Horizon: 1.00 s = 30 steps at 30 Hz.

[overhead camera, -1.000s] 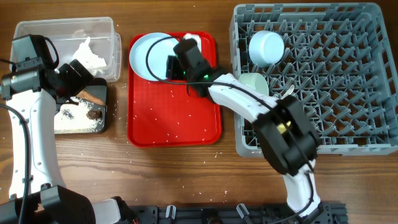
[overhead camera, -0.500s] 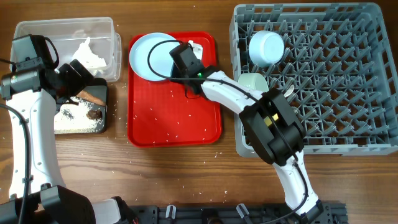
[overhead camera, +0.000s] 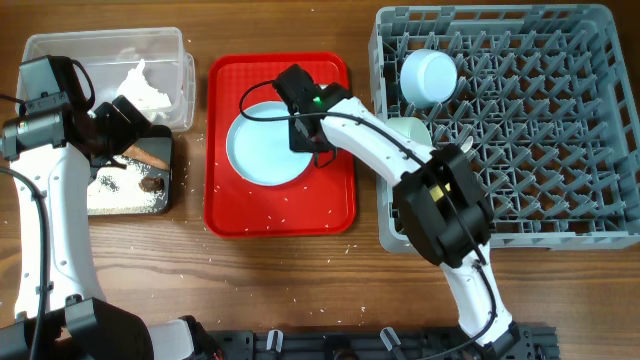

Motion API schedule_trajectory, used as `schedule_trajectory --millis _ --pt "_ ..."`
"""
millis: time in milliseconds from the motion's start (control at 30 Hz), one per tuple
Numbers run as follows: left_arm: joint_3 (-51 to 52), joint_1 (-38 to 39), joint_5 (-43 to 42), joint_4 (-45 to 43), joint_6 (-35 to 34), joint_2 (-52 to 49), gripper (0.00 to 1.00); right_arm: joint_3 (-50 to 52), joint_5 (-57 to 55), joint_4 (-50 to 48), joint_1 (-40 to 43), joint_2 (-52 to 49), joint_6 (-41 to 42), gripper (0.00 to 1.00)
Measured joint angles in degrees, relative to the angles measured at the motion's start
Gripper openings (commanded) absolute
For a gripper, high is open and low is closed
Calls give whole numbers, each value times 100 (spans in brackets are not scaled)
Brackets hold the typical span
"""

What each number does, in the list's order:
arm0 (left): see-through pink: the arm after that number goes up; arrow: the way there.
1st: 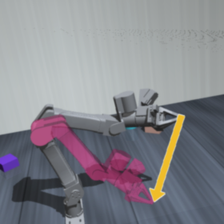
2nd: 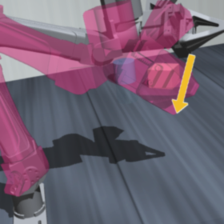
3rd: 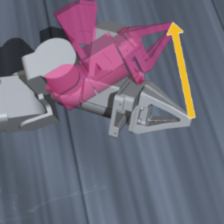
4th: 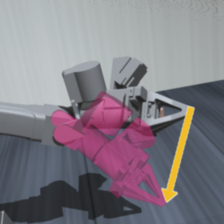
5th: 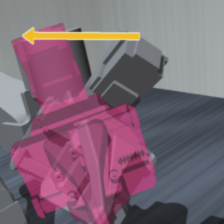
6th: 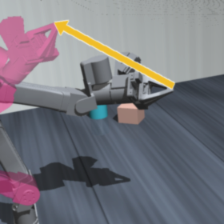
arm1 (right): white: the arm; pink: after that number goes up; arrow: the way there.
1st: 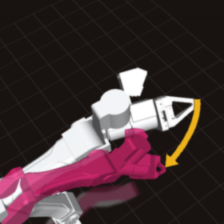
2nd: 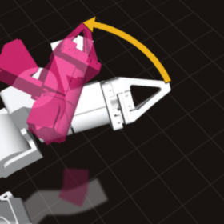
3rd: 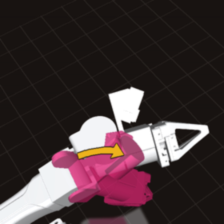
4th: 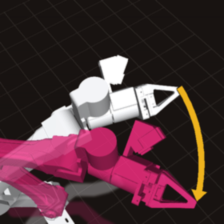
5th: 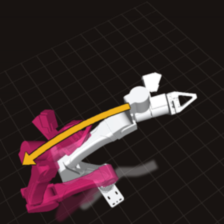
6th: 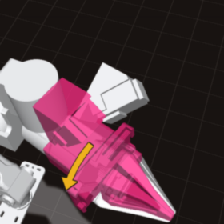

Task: Sort waste into correct bins and load items into the dishwasher rack
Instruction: 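Lift the light-blue plate into the rack and stand it upright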

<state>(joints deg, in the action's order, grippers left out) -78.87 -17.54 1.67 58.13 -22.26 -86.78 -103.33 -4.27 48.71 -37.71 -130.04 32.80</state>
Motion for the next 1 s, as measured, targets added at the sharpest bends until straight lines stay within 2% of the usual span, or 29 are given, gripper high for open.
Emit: schedule_trajectory --millis 133,267,433,500,633,800,900,1000 --pt "0 0 0 -2 0 0 100 2 181 197 127 730 -557 4" --pt "0 0 -2 -2 0 0 100 7 39 315 400 2212 -925 4" --pt "0 0 -2 -2 0 0 100 -4 -1344 1008 778 3971 -1058 4" --pt "0 0 0 0 0 0 100 -13 -2450 1561 922 4527 -964 4" --pt "0 0 0 -4 0 0 100 0 -4100 2116 1165 4846 -774 4" --pt "0 0 -2 -2 0 0 100 686 -5637 2002 1615 4800 -693 4" --pt "0 0 2 0 0 0 100 1340 -5934 1134 2022 4601 -903 4" --pt "0 0 0 -2 0 0 100 2065 -6046 96 2376 4266 -1526 5"
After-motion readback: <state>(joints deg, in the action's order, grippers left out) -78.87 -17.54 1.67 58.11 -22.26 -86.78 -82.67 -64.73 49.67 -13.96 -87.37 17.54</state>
